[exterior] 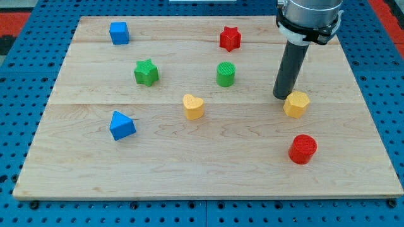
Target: Push the yellow hexagon parallel to the yellow heart
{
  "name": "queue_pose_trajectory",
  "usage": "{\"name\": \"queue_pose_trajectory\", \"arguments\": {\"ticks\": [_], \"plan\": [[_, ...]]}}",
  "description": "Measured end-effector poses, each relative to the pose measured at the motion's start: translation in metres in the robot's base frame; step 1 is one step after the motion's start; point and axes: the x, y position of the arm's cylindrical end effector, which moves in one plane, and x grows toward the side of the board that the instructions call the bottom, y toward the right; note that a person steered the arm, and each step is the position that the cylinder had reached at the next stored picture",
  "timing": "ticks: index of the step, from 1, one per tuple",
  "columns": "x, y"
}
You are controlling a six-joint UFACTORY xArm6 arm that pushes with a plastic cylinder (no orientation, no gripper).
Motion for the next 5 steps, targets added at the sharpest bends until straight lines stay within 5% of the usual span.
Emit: {"name": "queue_pose_trajectory", "arguments": {"ticks": [2,5], "plan": [[-0.046,0.021],[-0.030,0.076]]}}
